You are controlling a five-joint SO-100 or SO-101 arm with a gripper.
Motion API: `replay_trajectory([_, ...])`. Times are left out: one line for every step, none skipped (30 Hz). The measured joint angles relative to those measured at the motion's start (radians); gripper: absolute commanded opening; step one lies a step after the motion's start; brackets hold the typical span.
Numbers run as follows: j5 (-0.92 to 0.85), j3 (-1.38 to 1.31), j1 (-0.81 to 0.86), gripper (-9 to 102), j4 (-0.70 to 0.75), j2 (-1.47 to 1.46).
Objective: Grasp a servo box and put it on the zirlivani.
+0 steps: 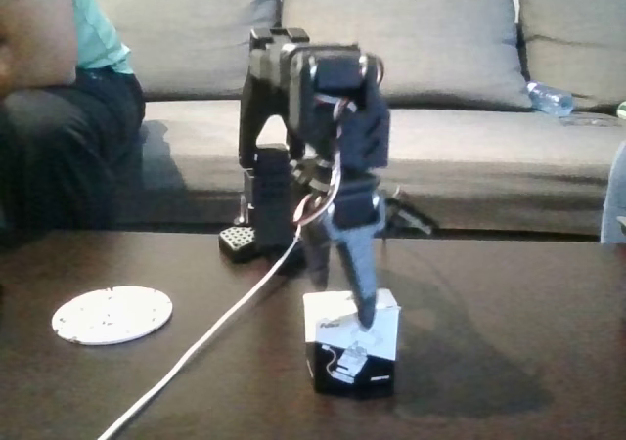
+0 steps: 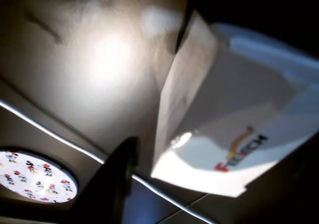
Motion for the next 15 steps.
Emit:
replay_trajectory([-0.006,-0.008,0.003,38,0.002,-0.011])
replay_trajectory([-0.009,-0.012,0.005,38,0.005,-0.026])
replay_trajectory([-0.011,-0.014,0.005,38,0.003,-0.037])
replay_trajectory([-0.011,-0.014,0.005,38,0.000,-0.044])
replay_trajectory([-0.011,-0.014,0.005,38,-0.002,-0.051])
replay_trajectory([-0.011,-0.014,0.005,38,-0.002,-0.057])
replay_trajectory([-0.011,-0.014,0.005,38,-0.002,-0.061])
replay_trajectory([-0.011,-0.014,0.003,38,-0.003,-0.069])
replay_trajectory([-0.011,-0.014,0.002,37,-0.005,-0.072])
replay_trajectory([-0.011,-0.014,0.002,35,-0.005,-0.072])
replay_trajectory([-0.011,-0.014,0.000,32,-0.005,-0.074])
replay_trajectory([-0.011,-0.014,-0.002,30,-0.005,-0.074])
replay_trajectory([-0.011,-0.014,-0.002,27,-0.006,-0.075])
replay_trajectory([-0.011,-0.014,-0.002,25,-0.006,-0.077])
replay_trajectory([-0.011,-0.014,-0.002,23,-0.006,-0.077])
